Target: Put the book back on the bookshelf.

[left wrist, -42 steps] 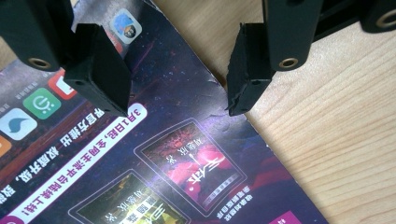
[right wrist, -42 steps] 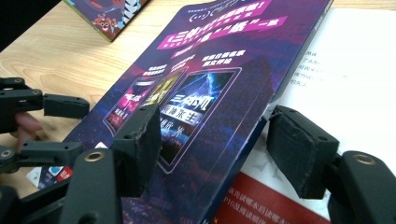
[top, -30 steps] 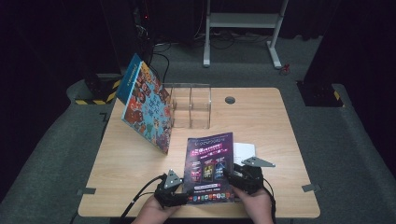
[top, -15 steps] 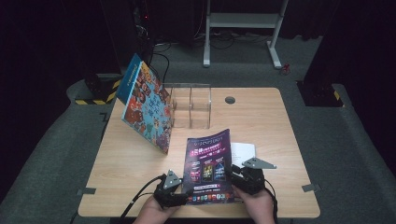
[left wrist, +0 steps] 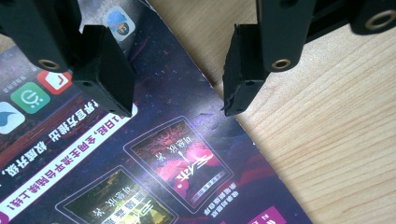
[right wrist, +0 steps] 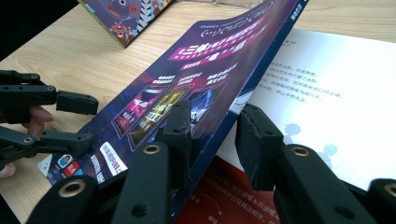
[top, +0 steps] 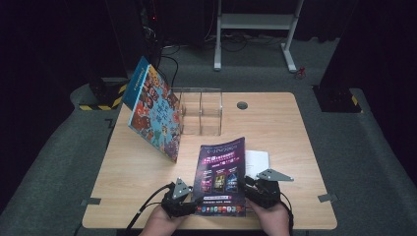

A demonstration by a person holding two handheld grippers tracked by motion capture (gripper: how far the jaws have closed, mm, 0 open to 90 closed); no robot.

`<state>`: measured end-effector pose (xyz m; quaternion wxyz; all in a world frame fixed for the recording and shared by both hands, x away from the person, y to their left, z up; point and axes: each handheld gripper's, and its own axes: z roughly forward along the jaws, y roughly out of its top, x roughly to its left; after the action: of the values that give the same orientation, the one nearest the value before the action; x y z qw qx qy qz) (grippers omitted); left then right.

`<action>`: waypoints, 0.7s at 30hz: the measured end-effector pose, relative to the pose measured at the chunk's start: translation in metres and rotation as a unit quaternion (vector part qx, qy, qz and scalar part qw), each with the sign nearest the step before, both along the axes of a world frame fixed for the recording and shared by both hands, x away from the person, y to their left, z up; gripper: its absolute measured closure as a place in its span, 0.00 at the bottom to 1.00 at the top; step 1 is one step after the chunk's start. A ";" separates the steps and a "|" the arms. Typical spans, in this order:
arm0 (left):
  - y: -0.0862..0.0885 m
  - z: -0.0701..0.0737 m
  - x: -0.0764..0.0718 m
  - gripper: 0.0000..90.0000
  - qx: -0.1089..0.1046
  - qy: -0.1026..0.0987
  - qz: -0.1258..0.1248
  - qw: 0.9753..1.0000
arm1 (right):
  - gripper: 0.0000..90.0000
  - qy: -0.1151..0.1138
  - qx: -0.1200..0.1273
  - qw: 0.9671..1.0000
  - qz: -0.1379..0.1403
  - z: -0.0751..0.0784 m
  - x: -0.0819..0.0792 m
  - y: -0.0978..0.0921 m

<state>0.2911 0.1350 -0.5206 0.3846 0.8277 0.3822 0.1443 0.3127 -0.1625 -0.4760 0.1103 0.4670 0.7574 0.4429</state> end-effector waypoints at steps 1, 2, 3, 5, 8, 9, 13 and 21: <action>0.000 0.000 0.000 0.49 0.000 0.000 0.000 1.000 | 0.74 0.000 0.000 1.000 0.000 0.000 0.000 0.000; 0.000 0.000 0.001 0.49 0.007 -0.009 0.007 1.000 | 0.74 0.000 0.001 1.000 0.000 0.000 -0.001 0.000; 0.000 0.000 0.002 0.49 0.009 -0.013 0.012 1.000 | 0.74 -0.002 0.001 1.000 0.001 -0.001 -0.001 -0.001; 0.002 0.000 0.005 0.49 0.009 -0.012 0.017 1.000 | 0.74 -0.002 0.000 1.000 0.000 -0.001 -0.003 -0.001; 0.004 0.000 0.008 0.49 0.002 -0.004 0.017 1.000 | 0.73 -0.001 0.002 1.000 -0.001 -0.001 -0.006 -0.001; 0.004 0.000 0.008 0.49 0.004 -0.005 0.017 1.000 | 0.73 -0.004 0.002 1.000 -0.001 -0.001 -0.007 -0.001; 0.004 0.000 0.011 0.49 0.007 -0.009 0.020 1.000 | 0.73 0.000 0.006 1.000 -0.004 -0.001 -0.011 -0.001; 0.005 0.001 0.018 0.49 0.007 -0.004 0.024 1.000 | 0.72 -0.001 0.007 1.000 -0.005 -0.002 -0.021 -0.002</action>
<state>0.3091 0.1400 -0.5197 0.3764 0.8205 0.3994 0.1599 0.2922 -0.1641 -0.4783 0.1099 0.4714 0.7517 0.4479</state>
